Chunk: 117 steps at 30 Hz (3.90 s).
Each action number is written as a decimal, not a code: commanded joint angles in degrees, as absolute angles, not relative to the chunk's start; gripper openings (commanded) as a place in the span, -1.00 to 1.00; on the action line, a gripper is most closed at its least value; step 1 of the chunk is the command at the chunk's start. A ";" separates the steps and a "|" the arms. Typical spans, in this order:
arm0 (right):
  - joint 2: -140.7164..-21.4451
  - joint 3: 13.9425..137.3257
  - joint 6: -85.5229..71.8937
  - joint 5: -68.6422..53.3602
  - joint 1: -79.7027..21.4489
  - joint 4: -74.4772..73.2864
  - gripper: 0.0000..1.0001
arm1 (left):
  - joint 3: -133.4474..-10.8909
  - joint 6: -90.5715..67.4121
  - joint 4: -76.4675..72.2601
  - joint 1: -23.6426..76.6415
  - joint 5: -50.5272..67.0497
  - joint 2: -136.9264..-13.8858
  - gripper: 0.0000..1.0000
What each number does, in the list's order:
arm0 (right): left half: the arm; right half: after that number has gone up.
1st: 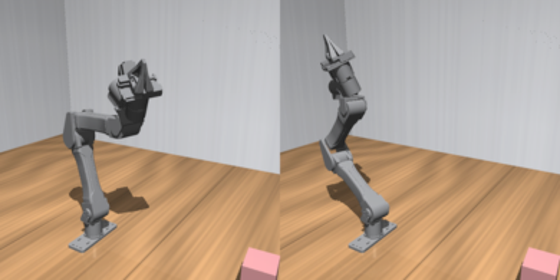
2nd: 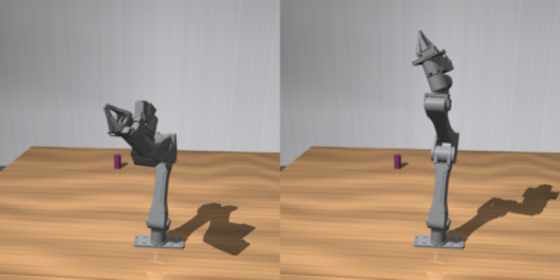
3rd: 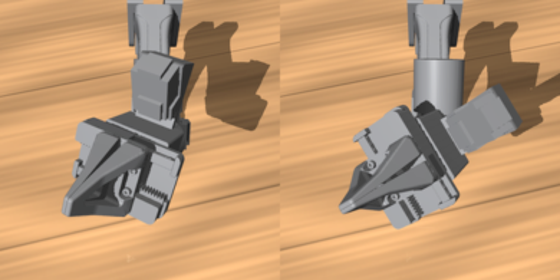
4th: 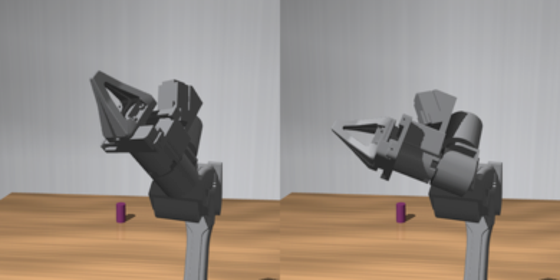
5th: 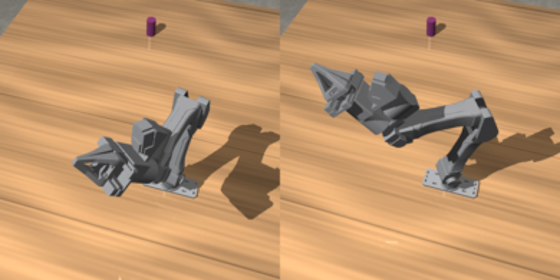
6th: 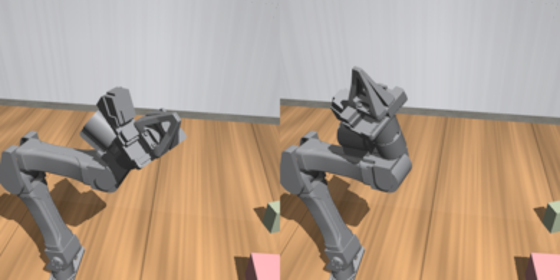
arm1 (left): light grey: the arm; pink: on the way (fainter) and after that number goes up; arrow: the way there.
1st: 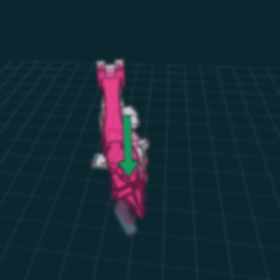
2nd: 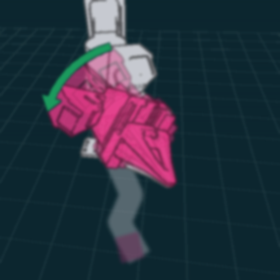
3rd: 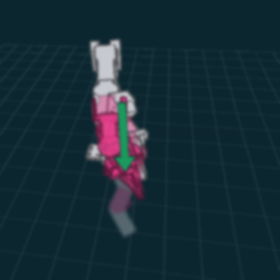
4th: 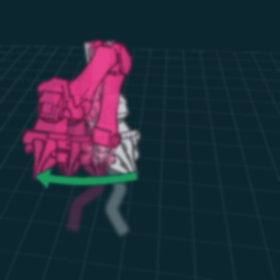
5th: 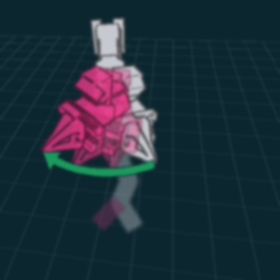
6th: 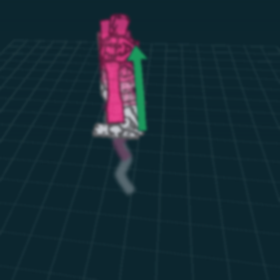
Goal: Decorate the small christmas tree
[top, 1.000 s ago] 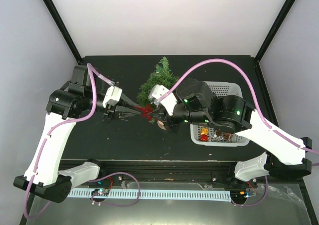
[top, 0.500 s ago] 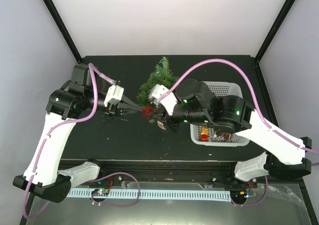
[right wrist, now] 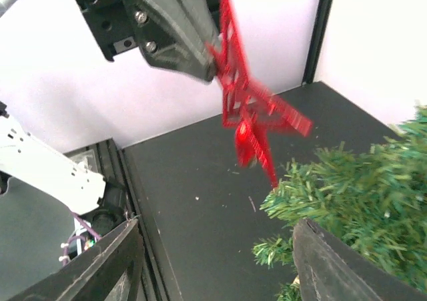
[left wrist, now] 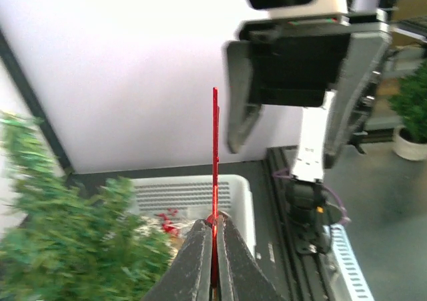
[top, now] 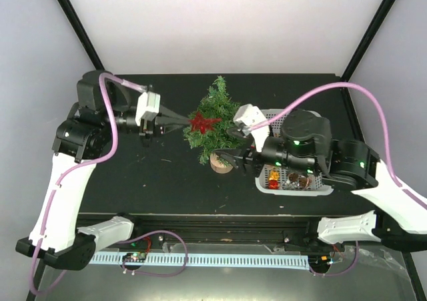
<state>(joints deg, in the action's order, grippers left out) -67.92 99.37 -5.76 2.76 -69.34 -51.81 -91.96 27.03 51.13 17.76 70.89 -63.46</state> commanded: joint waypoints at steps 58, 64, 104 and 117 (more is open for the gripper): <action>-49.14 74.06 -14.71 18.07 -69.32 -42.10 0.25 | -129.47 5.99 46.82 20.50 60.47 -91.04 -0.97; -48.45 73.14 -14.99 18.42 -69.33 -41.85 0.25 | -128.07 6.42 46.91 21.51 60.43 -90.43 -0.97; -46.32 72.77 -16.04 18.72 -69.36 -43.11 0.24 | -131.19 13.16 58.44 22.83 58.79 -93.64 -0.97; -46.76 73.12 -15.76 18.74 -69.33 -43.43 0.24 | -131.51 13.41 58.80 22.84 58.01 -93.64 -0.97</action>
<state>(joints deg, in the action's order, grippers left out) -46.94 72.71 -15.42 17.87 -69.34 -43.05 -130.28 13.89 55.53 22.26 58.72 -92.73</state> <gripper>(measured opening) 0.620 0.029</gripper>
